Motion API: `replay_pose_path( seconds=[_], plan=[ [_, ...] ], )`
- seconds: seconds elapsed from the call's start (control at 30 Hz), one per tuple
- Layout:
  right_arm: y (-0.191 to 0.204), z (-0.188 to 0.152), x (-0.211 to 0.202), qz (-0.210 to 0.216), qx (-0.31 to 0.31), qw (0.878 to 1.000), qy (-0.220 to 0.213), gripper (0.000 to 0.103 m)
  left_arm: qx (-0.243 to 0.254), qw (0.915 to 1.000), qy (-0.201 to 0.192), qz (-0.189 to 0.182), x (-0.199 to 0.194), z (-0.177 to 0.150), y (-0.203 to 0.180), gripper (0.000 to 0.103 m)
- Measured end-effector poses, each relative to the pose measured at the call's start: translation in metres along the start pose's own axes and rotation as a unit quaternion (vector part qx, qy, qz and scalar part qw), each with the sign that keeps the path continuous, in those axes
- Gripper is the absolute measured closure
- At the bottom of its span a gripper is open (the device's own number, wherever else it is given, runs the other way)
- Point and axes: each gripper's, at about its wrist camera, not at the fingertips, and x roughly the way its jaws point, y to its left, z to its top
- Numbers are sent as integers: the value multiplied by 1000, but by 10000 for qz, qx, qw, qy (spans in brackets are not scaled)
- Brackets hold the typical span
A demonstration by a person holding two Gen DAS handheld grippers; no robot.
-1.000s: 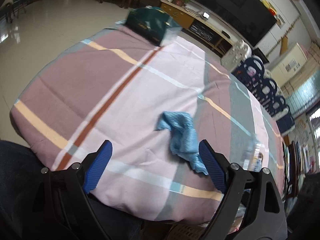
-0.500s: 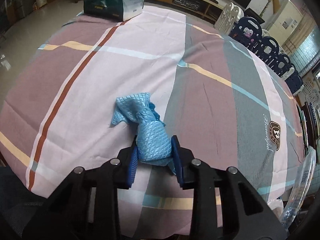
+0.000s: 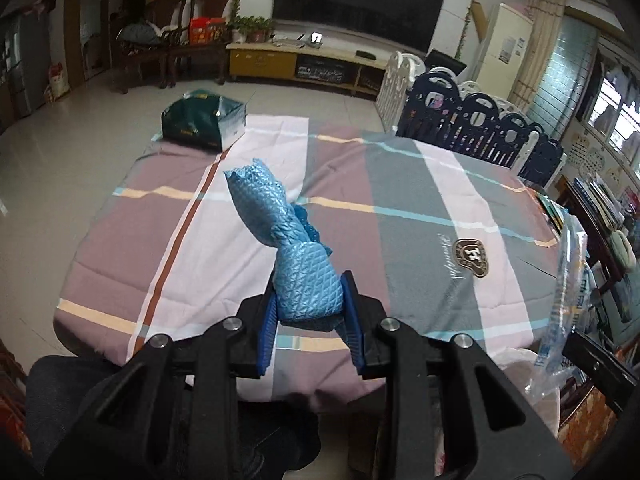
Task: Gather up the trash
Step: 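Carry the blue cloth and clear packaging over the wastebasket and open both tools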
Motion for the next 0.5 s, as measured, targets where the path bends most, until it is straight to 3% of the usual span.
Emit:
replay_pose_path(
  seconds=[0.13,0.33,0.5],
  plan=[
    [5,0,-37,-164,-178,9994,-239,80,286,9985,-369,-297,-49,-2,-25,72],
    [1,-7,-95,-456,-347,9971,-505,80,574,9935,-620,-759,-103,-11,-57,72],
    [-18,-28,-129,-945,-370,9941,-382,80,1082,9842,-362,-1351,-119,-32,-97,72]
  ],
)
